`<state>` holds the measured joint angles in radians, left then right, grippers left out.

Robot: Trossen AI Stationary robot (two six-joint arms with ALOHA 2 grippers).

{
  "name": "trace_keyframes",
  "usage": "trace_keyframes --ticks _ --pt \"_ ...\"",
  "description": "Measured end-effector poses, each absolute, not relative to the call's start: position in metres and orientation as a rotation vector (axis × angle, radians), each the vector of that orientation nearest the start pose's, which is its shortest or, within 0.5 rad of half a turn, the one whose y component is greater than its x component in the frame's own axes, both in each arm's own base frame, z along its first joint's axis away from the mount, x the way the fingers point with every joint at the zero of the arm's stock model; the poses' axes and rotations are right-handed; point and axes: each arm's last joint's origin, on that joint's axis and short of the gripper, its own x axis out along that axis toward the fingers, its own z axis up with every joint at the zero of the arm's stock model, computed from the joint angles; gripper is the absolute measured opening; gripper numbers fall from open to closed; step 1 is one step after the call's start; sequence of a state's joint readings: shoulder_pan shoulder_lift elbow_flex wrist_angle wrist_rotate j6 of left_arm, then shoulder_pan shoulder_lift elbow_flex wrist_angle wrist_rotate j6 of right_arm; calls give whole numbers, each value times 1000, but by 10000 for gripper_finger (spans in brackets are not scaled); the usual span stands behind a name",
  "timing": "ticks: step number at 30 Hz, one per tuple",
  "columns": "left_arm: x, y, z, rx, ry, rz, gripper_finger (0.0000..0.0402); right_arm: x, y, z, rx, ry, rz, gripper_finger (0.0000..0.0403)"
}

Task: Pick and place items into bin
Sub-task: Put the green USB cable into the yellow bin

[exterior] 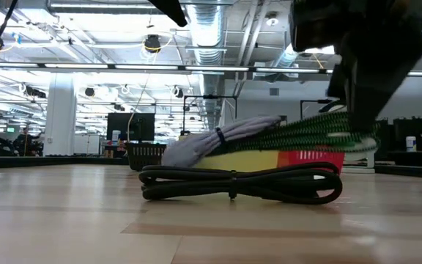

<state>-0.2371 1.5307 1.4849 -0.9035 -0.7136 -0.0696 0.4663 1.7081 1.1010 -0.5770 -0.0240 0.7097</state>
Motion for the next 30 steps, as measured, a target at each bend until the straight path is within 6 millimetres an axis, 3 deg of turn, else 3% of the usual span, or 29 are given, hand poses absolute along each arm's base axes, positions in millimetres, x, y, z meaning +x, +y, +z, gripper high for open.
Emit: trace_keyframes --ticks 8,16,22,30 --pt "305 -54 343 373 834 468 180 293 142 213 216 1310 -117 8" --pt "305 -54 343 369 833 470 180 297 123 240 62 1316 -249 13" --pt "305 -54 343 369 833 470 180 303 93 259 -33 1313 -390 10" --pt "305 -54 343 369 833 470 180 316 39 278 -35 1288 -568 11"
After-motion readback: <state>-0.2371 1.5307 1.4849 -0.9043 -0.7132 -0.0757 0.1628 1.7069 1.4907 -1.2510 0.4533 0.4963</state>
